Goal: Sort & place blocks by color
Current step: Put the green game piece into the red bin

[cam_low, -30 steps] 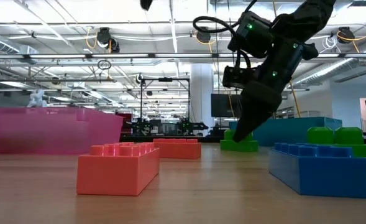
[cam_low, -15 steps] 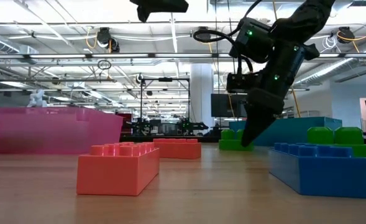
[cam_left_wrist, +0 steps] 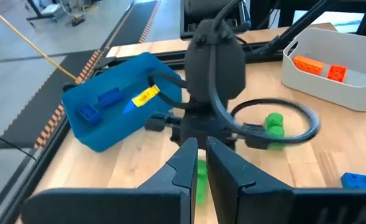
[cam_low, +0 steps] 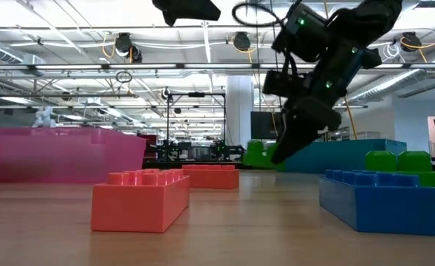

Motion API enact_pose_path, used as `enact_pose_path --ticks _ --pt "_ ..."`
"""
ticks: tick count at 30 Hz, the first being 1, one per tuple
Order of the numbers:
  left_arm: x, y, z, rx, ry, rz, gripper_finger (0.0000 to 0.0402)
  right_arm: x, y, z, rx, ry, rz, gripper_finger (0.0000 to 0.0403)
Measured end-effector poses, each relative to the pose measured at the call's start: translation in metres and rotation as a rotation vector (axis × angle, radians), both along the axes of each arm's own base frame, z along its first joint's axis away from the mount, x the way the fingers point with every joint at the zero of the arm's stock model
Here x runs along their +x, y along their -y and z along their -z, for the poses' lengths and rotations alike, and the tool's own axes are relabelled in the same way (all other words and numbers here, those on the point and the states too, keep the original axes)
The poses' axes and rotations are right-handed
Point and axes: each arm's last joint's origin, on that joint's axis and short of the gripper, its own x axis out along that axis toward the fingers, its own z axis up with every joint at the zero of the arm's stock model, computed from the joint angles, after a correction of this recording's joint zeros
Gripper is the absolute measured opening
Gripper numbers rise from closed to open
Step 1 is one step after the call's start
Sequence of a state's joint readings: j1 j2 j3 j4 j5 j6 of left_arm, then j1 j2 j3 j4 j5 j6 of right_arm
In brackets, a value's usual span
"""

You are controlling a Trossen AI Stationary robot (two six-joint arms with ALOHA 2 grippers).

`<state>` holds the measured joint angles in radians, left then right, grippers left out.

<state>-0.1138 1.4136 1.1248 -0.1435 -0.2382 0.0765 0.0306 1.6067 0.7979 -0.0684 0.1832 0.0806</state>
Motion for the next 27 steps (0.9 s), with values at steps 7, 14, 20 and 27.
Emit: enact_pose_path --ticks 7,14,20,27 --pt "-0.016 0.002 0.000 0.033 -0.100 -0.037 0.0037 0.021 -0.016 -0.031 0.010 0.365 -0.131 0.0123" --pt "-0.064 -0.003 -0.020 -0.041 -0.136 -0.266 0.0037 0.034 -0.019 -0.052 0.035 0.528 -0.206 0.0123" --pt "-0.085 0.000 -0.033 0.020 -0.029 -0.506 0.0037 0.053 -0.020 -0.072 -0.003 0.517 -0.241 0.0123" --pt "-0.088 0.008 -0.029 0.051 -0.045 -0.495 0.0037 0.096 -0.024 -0.078 -0.021 0.452 -0.292 0.0123"
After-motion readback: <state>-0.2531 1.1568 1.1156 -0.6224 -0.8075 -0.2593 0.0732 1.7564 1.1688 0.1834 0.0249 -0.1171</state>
